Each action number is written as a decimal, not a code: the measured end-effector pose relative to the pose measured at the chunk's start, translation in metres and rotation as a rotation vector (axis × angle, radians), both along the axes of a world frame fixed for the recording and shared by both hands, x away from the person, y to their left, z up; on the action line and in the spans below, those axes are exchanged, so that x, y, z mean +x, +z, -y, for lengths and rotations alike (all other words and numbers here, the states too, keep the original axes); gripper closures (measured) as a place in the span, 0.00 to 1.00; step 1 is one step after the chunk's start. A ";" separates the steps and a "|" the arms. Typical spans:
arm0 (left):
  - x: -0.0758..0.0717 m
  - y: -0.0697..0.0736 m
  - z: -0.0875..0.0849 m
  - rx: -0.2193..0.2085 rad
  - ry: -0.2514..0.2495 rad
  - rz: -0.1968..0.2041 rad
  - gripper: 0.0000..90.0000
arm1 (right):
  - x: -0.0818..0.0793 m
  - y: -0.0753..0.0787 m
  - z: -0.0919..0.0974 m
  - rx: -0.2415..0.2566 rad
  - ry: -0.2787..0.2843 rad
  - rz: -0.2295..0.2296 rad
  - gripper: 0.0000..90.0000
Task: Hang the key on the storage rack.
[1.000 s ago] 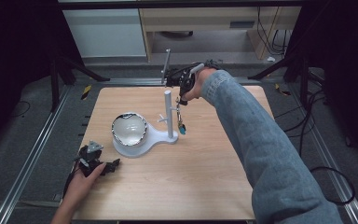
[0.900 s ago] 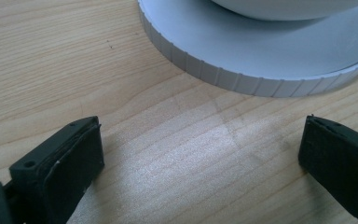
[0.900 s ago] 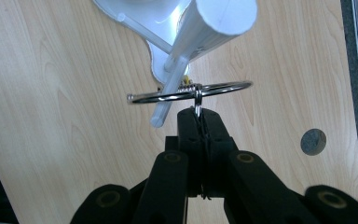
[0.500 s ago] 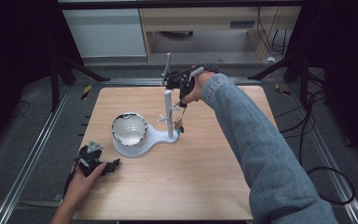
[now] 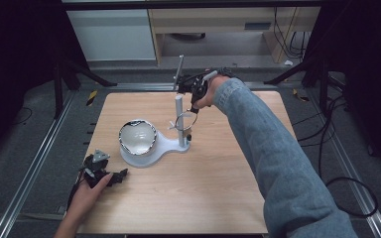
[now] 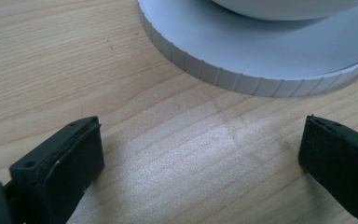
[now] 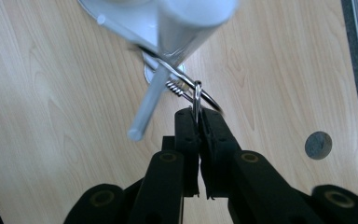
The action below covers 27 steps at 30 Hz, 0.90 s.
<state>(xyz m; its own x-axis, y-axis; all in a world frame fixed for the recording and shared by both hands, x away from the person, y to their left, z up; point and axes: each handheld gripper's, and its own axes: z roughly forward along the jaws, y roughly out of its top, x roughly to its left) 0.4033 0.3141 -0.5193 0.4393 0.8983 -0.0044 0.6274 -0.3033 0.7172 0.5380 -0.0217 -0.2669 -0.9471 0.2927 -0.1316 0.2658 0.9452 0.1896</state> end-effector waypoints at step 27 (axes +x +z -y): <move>0.000 0.000 0.000 0.001 0.000 0.000 0.00 | 0.008 0.002 0.040 0.033 -0.125 0.086 0.52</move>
<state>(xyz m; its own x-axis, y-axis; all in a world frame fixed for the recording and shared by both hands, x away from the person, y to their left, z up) 0.4033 0.3141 -0.5192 0.4397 0.8981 -0.0039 0.6274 -0.3040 0.7169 0.5458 -0.0620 -0.2652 -0.8887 0.4128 -0.1996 0.3621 0.8988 0.2470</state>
